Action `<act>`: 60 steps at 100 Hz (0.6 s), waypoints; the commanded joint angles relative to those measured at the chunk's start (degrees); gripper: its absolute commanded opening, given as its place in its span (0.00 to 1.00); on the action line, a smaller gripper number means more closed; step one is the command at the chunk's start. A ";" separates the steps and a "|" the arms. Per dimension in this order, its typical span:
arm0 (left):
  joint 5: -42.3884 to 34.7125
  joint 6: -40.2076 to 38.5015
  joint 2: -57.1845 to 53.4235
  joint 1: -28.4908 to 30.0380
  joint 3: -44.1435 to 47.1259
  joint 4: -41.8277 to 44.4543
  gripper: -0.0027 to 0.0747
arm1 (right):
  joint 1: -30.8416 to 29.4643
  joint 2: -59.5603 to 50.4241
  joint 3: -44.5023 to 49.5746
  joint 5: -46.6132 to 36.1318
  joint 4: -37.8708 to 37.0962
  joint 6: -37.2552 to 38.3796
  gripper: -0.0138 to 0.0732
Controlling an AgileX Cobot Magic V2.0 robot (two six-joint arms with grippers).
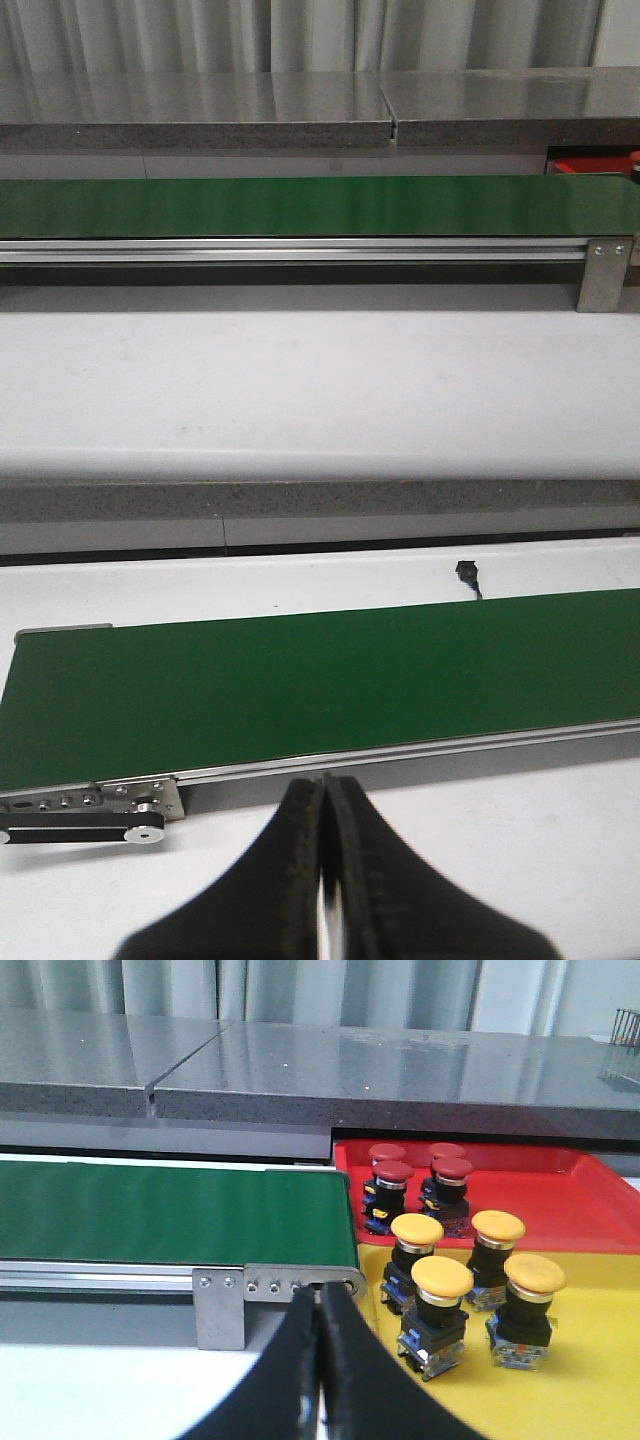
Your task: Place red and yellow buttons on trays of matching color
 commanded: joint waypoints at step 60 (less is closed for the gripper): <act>-8.63 -3.25 -1.56 -0.44 -0.61 4.97 0.01 | -0.08 -1.24 -1.30 -4.58 -0.64 -0.15 0.02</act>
